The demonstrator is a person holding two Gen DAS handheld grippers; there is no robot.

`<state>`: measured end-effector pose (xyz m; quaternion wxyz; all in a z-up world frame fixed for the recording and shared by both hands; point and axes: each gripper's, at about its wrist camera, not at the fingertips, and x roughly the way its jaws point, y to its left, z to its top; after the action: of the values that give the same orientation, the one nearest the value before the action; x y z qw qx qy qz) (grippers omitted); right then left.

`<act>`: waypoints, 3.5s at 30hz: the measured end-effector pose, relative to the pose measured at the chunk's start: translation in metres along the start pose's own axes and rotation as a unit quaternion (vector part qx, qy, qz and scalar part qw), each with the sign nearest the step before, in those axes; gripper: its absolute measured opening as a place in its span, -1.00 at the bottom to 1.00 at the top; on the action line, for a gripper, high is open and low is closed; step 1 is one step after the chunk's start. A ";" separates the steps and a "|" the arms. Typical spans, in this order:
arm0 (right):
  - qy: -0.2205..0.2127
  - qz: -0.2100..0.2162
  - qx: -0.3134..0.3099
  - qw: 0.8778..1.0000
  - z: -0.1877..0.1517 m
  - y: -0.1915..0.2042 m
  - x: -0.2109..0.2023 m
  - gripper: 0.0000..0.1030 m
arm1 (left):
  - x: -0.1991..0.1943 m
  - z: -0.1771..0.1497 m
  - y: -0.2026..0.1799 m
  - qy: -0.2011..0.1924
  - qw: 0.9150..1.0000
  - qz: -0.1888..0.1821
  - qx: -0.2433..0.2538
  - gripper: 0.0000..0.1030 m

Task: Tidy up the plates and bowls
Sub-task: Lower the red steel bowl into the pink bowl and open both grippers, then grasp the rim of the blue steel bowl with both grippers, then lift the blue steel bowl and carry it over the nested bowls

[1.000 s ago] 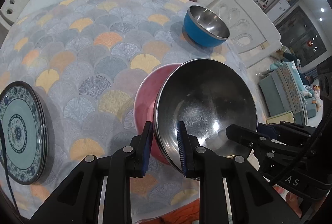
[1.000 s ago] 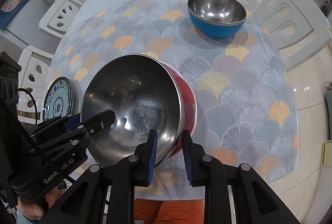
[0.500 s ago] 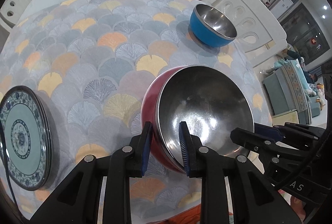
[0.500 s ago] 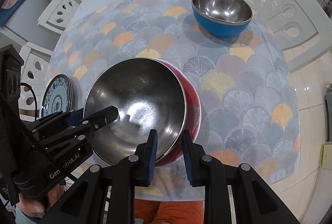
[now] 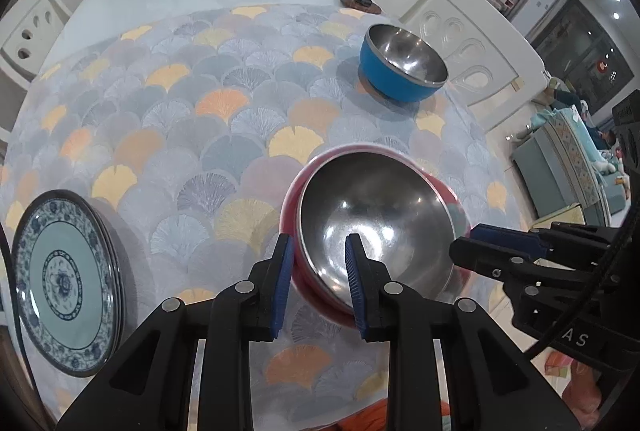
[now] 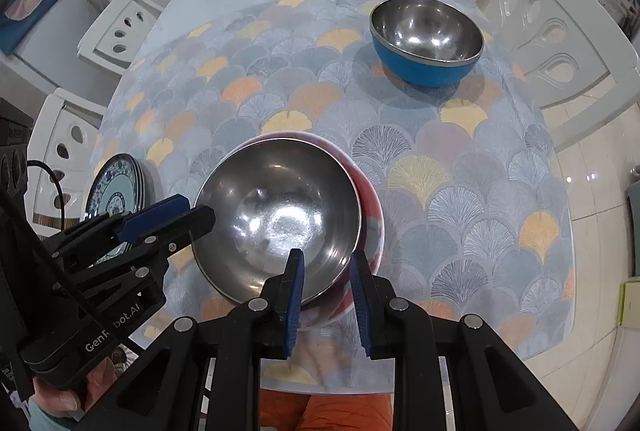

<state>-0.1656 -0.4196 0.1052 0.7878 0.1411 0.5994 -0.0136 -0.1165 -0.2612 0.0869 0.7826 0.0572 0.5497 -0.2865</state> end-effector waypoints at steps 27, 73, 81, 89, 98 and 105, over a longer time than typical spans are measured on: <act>0.009 -0.061 -0.042 0.997 -0.027 0.011 0.011 -0.56 | 0.009 -0.028 0.006 0.021 0.999 -0.013 -0.021 -0.47; -0.015 0.052 0.190 0.980 0.129 -0.164 0.006 -0.14 | 0.059 0.168 -0.025 0.006 0.998 -0.045 -0.034 -0.35; 0.012 0.050 0.182 0.982 0.170 -0.183 0.041 -0.14 | 0.113 0.202 -0.035 0.058 0.995 -0.071 -0.033 -0.35; 0.031 0.036 0.161 0.986 0.187 -0.189 0.068 -0.14 | 0.151 0.209 -0.037 0.097 0.991 -0.083 -0.044 -0.35; 0.043 0.035 0.137 0.989 0.192 -0.179 0.084 -0.14 | 0.163 0.213 -0.040 0.103 0.990 -0.083 -0.036 -0.36; 0.044 0.033 0.133 0.990 0.194 -0.177 0.087 -0.30 | 0.167 0.213 -0.040 0.101 0.991 -0.087 -0.034 -0.41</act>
<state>0.0080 -0.6231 0.0333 0.7349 0.2647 0.6213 -0.0615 0.0778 -0.4452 0.0295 0.6969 0.0112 0.6381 -0.3271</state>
